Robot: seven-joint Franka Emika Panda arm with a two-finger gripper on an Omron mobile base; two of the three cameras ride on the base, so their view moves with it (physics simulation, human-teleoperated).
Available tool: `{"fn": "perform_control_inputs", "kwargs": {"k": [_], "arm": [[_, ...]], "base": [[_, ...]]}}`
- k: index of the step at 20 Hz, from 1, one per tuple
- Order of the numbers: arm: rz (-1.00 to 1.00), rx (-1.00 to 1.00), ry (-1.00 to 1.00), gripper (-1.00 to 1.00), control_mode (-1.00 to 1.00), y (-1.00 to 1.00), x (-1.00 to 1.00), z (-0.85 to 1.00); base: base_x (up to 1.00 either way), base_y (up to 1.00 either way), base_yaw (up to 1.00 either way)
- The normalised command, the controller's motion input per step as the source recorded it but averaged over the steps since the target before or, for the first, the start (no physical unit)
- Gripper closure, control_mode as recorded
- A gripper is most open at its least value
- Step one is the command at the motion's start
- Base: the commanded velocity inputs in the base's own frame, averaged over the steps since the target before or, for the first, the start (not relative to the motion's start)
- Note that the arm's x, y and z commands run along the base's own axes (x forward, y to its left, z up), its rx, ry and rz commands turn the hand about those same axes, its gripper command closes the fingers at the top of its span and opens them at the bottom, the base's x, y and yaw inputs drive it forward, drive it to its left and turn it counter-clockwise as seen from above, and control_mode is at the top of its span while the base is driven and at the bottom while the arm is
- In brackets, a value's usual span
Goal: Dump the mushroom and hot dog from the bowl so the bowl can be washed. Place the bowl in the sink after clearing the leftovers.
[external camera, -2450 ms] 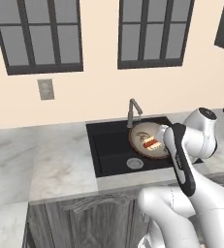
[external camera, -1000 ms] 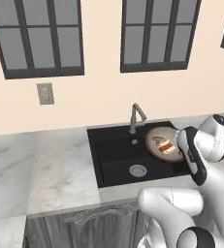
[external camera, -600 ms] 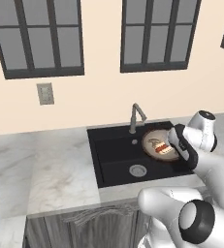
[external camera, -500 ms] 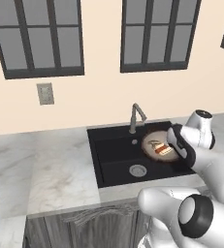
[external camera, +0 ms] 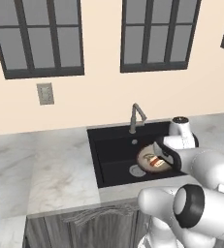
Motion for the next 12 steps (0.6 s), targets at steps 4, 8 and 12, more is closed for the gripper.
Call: {"fn": "perform_control_inputs", "kwargs": {"k": [4, 8, 12], "arm": [[0.01, -0.16, 0.02, 1.0, -1.0, 0.24, 0.08, -0.05], [0.0, -0.11, 0.01, 1.0, -1.0, 0.08, 0.38, 0.0], [0.0, -0.15, 0.0, 1.0, -1.0, -0.12, 0.37, -0.03]], "base": [[0.0, 0.0, 0.0], [0.0, 0.0, 0.0], [0.0, 0.0, 0.0]]}}
